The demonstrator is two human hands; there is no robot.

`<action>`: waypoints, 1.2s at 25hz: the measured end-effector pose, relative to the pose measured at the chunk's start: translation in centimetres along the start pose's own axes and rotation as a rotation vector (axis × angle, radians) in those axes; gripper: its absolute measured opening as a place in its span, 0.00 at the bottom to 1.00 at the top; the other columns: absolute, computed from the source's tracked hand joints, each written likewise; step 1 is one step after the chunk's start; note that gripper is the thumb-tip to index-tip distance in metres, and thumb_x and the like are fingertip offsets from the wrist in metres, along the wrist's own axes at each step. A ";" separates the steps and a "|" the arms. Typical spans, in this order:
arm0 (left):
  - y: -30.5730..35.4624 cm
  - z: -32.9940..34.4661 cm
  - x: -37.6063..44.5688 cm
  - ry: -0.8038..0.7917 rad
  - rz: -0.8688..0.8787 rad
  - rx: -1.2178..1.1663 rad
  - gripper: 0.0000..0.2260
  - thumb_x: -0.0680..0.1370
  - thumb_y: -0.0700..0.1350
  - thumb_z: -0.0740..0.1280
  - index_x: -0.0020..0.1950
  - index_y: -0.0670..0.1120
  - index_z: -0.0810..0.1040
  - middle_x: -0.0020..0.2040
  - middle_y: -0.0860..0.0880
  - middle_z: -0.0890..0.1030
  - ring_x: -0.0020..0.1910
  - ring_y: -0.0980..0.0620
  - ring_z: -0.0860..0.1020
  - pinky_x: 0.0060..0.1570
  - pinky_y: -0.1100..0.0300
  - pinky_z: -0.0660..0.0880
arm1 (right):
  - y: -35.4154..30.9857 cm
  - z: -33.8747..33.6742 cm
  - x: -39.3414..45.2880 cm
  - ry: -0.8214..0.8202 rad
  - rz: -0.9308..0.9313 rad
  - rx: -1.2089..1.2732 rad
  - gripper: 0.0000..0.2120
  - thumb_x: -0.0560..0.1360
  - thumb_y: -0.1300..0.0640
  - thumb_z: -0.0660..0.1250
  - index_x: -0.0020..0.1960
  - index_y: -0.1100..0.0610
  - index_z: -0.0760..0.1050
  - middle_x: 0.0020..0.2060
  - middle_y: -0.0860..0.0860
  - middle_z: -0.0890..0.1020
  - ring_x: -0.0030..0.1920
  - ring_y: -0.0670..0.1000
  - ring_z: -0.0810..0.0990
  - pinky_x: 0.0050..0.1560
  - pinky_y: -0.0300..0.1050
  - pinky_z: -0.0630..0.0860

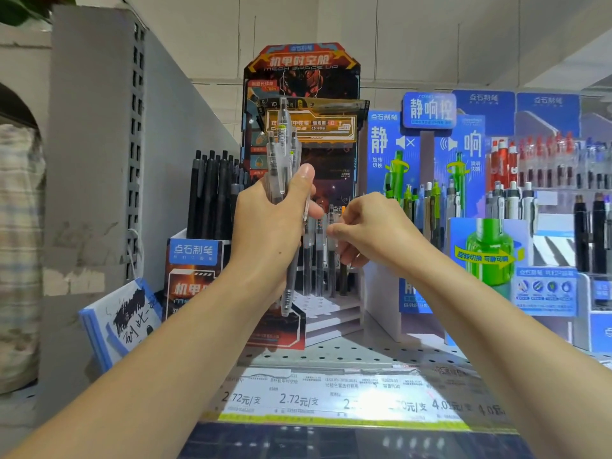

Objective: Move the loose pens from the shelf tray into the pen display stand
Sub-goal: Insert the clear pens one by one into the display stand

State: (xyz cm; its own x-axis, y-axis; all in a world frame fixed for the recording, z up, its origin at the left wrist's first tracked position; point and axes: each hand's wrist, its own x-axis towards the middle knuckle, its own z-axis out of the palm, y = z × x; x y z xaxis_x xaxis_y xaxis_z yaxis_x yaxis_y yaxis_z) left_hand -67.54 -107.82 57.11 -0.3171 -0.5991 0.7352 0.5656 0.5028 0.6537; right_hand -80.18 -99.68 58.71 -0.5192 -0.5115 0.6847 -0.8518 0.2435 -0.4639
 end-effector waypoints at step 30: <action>-0.7 0.3 0.1 -0.058 0.045 -0.026 0.15 0.82 0.59 0.62 0.59 0.49 0.72 0.42 0.49 0.74 0.37 0.51 0.72 0.31 0.58 0.73 | 0.5 -2.2 -1.5 0.076 -0.029 0.296 0.05 0.76 0.64 0.73 0.46 0.63 0.77 0.35 0.59 0.84 0.32 0.54 0.83 0.39 0.52 0.85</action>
State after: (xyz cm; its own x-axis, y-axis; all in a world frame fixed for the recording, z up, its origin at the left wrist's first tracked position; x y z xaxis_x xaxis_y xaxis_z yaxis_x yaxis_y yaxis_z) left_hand -68.15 -108.06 56.77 -0.3344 -0.5387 0.7733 0.5994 0.5116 0.6156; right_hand -79.99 -97.04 58.70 -0.5085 -0.4492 0.7346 -0.8141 -0.0269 -0.5800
